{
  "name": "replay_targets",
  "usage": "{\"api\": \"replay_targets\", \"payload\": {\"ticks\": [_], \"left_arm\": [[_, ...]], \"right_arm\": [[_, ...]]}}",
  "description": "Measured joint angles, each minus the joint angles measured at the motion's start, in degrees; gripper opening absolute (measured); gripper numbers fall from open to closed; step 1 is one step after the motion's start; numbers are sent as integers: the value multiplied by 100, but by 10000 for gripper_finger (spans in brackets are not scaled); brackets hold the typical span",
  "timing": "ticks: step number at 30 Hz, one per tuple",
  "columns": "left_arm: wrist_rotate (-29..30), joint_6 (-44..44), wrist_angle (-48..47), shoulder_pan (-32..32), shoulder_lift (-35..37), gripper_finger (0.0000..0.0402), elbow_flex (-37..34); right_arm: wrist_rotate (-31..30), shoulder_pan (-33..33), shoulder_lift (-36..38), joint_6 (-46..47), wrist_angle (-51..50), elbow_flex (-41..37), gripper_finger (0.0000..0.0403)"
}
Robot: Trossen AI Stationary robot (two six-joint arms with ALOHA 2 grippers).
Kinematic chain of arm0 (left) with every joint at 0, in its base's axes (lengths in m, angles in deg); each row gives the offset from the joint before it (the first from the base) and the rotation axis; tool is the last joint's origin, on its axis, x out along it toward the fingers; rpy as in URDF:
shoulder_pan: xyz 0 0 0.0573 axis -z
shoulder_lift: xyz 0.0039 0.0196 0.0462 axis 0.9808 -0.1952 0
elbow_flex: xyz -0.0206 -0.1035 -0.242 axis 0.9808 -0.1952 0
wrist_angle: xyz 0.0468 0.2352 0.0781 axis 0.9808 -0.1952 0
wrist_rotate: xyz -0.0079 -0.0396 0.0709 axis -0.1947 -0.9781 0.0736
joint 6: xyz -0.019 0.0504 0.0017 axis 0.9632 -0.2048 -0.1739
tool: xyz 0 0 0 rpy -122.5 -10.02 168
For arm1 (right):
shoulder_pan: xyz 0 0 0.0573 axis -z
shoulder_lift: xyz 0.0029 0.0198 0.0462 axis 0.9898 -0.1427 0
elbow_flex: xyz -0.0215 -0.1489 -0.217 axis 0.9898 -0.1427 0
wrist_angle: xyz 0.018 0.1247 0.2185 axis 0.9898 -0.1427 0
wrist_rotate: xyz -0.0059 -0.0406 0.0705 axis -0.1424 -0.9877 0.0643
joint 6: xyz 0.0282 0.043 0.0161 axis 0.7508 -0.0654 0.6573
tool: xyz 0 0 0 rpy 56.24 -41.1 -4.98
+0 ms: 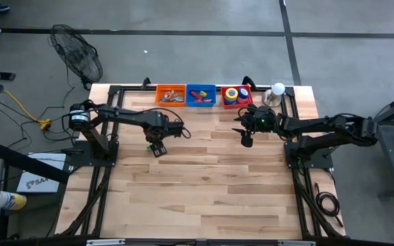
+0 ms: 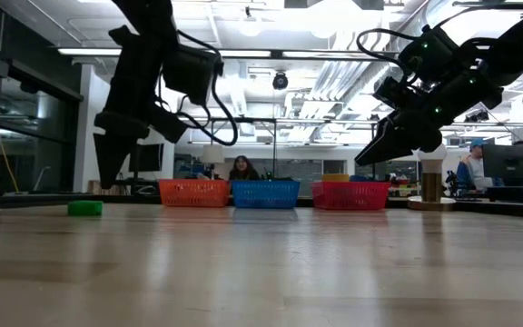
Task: Pick and place Stapler, Stapler remover, tape
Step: Put the green stapler into the blue bin
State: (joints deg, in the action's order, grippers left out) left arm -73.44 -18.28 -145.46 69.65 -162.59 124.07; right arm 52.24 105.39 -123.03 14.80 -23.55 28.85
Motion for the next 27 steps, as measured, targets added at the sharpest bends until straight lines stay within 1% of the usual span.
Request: {"api": "replay_targets", "payload": {"ticks": [3, 9, 12, 20, 27], "left_arm": [[27, -6, 8, 63, 0, 193, 0], [-82, 116, 3, 170, 0, 251, 0], [-105, 135, 37, 180, 0, 269, 0], [-163, 132, 138, 176, 0, 276, -12], [-493, 128, 334, 176, -2, 276, -410]], "right_arm": [[0, -2, -1, 2, -14, 0, 199], [0, -1, -1, 6, -19, 0, 199], [0, 0, -1, 6, -17, 0, 199], [1, 0, -1, 8, -44, 0, 199], [0, -2, -1, 8, -44, 0, 199]]}}
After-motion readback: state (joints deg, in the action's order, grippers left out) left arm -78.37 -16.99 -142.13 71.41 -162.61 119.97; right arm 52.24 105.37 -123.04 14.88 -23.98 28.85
